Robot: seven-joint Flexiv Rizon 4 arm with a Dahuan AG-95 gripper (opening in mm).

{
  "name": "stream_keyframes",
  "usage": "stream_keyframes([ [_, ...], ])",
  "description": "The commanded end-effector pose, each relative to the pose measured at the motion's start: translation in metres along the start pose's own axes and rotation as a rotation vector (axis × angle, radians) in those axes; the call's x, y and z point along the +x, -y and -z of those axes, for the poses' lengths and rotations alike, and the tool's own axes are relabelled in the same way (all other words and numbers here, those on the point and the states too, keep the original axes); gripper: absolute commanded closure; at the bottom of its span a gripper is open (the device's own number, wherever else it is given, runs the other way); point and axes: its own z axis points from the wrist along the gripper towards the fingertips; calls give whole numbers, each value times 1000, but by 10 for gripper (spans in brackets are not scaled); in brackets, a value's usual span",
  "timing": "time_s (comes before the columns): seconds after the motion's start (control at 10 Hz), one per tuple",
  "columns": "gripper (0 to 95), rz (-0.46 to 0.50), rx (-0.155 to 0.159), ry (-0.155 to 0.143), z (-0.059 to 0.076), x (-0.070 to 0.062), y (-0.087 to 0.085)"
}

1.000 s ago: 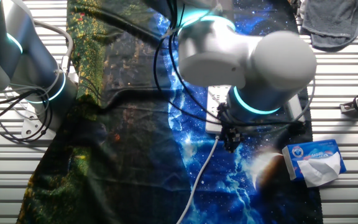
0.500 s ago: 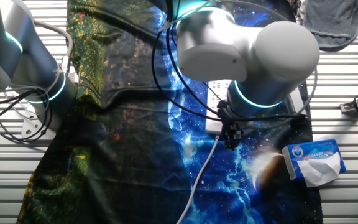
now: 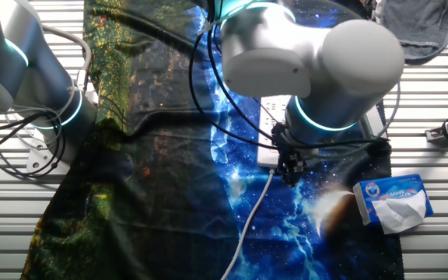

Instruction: Turn on the power strip by pressing the button

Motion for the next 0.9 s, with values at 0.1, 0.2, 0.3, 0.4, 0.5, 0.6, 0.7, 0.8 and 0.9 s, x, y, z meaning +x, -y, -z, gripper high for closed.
stream_keyframes([
  [0.1, 760, 6, 8, -4, 2, -6, 1],
  [0.2, 950, 22, 4, -3, 4, -7, 1],
  [0.3, 950, 30, 5, -4, 5, -8, 1],
  [0.4, 950, 38, 5, -5, 7, -7, 2],
  [0.5, 950, 37, 6, -12, 8, -7, 1],
  [0.6, 950, 42, 2, -17, 10, -6, 1],
  [0.7, 950, 46, 1, -17, 13, -5, -1],
  [0.8, 950, 60, 1, -16, 16, -5, -3],
  [0.9, 950, 68, 3, -20, 18, -5, -4],
])
